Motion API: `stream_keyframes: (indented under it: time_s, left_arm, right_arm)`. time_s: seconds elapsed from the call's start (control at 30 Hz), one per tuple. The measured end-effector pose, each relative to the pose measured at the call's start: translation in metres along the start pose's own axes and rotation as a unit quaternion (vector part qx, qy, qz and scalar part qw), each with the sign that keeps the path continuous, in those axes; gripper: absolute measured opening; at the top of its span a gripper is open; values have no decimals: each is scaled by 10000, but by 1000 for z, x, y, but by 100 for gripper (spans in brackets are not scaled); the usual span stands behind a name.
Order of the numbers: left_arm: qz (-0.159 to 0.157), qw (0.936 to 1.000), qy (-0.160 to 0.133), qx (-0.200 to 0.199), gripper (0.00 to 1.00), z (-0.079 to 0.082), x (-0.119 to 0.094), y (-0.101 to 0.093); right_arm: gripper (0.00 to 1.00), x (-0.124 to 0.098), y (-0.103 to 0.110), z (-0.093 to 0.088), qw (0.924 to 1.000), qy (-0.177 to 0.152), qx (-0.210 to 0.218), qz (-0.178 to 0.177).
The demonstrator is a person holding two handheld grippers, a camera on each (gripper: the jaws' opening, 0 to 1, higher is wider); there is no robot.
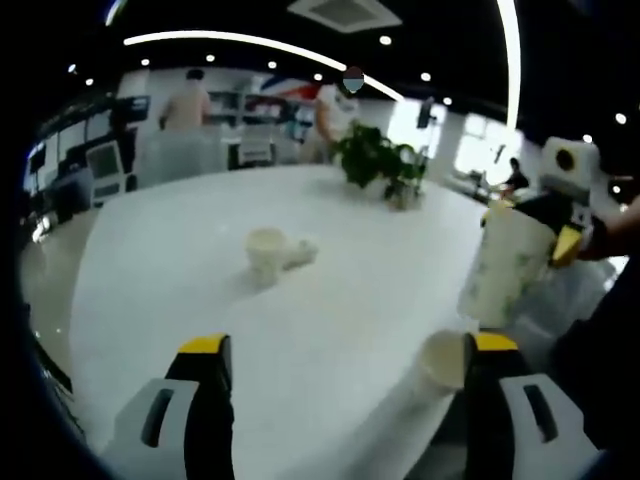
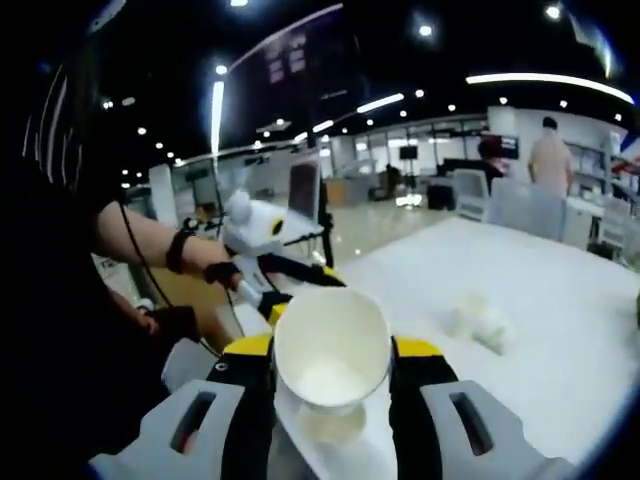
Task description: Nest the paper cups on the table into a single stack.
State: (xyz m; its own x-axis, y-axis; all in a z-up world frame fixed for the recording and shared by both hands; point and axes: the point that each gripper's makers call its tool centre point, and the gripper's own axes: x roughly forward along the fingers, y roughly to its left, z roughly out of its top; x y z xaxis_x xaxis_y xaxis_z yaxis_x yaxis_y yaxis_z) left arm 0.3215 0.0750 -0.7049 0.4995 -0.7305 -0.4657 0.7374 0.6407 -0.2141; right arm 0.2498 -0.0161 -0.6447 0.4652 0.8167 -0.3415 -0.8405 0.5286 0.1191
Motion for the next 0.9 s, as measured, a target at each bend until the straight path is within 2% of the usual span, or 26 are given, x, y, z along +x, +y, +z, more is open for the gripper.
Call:
stream_keyframes:
  time_s: [0.1,0.2,0.33,0.47,0.9]
  left_arm:
    - [9,10000,14,-24,95,-2,-1,0]
    - [30,10000,17,-47,94,-3,-2,0]
    - [33,10000,56,-42,94,-5,-2,0]
    - [43,10000,53,-33,93,-4,-3,1]
    - [96,9999,96,-39,92,-6,-5,4]
  right_arm:
    - [40,8,0,-21,9992,283,-269,16]
    - [40,15,-1,-38,9987,430,-285,37]
    - [40,21,-2,-49,9986,474,-226,62]
    - [40,27,-2,-64,9969,701,-338,133]
    - [41,38,-4,-80,9963,802,-245,175]
